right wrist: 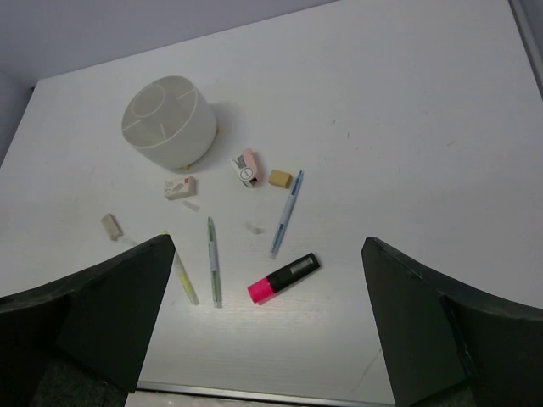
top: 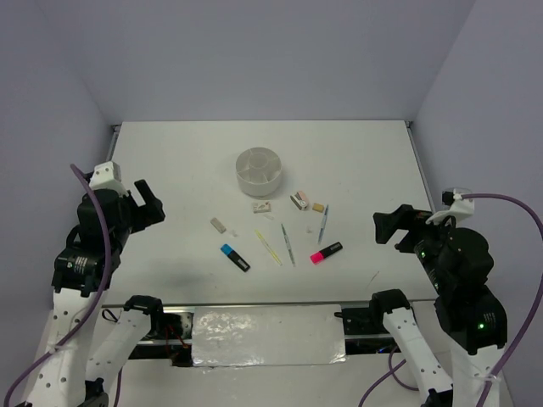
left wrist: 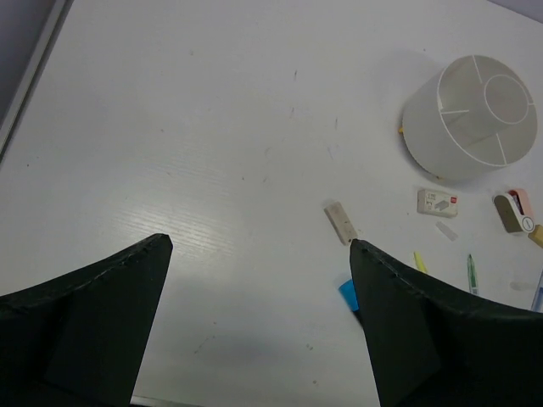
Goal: Sort the stationery into containers
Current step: Pick up the pen from the center of the board.
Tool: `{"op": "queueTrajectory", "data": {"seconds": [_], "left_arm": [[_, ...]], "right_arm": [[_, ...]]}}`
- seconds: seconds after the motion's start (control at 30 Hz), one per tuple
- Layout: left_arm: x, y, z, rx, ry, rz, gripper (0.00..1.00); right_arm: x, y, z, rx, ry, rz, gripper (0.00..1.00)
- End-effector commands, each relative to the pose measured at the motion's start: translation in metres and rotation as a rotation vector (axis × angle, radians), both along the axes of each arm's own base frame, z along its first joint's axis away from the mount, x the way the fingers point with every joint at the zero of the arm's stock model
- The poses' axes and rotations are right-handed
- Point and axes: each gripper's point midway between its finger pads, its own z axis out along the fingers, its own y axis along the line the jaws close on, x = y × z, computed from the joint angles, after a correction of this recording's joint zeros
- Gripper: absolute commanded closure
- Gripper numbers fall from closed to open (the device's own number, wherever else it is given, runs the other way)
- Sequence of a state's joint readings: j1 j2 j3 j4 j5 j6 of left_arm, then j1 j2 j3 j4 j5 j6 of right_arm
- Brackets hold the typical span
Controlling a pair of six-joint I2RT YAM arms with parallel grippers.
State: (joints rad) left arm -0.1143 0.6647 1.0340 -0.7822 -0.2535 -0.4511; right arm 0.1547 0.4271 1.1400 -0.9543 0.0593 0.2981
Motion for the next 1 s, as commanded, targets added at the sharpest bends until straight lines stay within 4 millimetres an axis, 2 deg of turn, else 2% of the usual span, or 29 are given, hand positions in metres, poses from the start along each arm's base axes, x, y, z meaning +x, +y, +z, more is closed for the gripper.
{"op": "queueTrajectory", "data": {"seconds": [0.0,0.17,0.3,0.37,0.4,0.43,0.47,0.5,0.57,0.6,0.63,0.67,0.73,0.77,0.8,0.87,0.97], "left_arm": [[0.007,-0.003,0.002,-0.018,-0.023,-0.001,0.01],[0.013,-0.010,-0.006,-0.036,-0.011,-0.031,0.01],[0.021,-0.014,-0.013,-0.042,-0.047,-0.053,0.01],[0.023,-0.014,-0.023,-0.045,-0.052,-0.047,0.01],[0.026,-0.013,-0.024,-0.048,-0.064,-0.036,0.01],[0.027,-0.014,-0.029,-0.048,-0.056,-0.041,0.01],[0.028,-0.017,-0.032,-0.051,-0.038,-0.057,0.01],[0.029,-0.017,-0.032,-0.049,-0.031,-0.062,0.01],[0.031,-0.021,-0.035,-0.052,-0.016,-0.081,0.01],[0.031,-0.025,-0.038,-0.062,-0.010,-0.104,0.01],[0.031,-0.028,-0.038,-0.068,-0.009,-0.120,0.01],[0.030,-0.031,-0.038,-0.071,-0.012,-0.136,0.01],[0.028,-0.037,-0.037,-0.080,-0.027,-0.172,0.01],[0.025,-0.039,-0.033,-0.083,-0.048,-0.186,0.01],[0.024,-0.042,-0.031,-0.083,-0.061,-0.202,0.01],[0.020,-0.045,-0.025,-0.085,-0.091,-0.218,0.01],[0.017,-0.048,-0.023,-0.084,-0.102,-0.228,0.01]], "right_arm": [[0.002,0.011,0.007,0.027,-0.043,0.056,0.00],[0.010,0.035,0.003,0.067,-0.025,0.175,0.00],[0.024,0.081,-0.001,0.176,0.031,0.400,0.00],[0.036,0.096,-0.008,0.220,0.061,0.455,0.00],[0.046,0.103,-0.019,0.225,0.116,0.467,0.00],[0.058,0.100,-0.025,0.211,0.131,0.415,0.00],[0.056,0.118,-0.031,0.191,0.156,0.466,0.00],[0.067,0.127,-0.046,0.162,0.216,0.452,0.00],[0.079,0.134,-0.060,0.083,0.259,0.393,0.00],[0.081,0.155,-0.081,0.032,0.335,0.422,0.00],[0.088,0.156,-0.088,-0.005,0.351,0.383,0.00],[0.092,0.167,-0.108,-0.050,0.411,0.388,0.00],[0.084,0.194,-0.125,-0.110,0.437,0.468,0.00],[0.087,0.202,-0.143,-0.160,0.476,0.459,0.00],[0.079,0.216,-0.150,-0.200,0.483,0.501,0.00],[0.077,0.232,-0.163,-0.249,0.495,0.544,0.05],[0.077,0.255,-0.202,-0.345,0.555,0.618,0.15]]}}
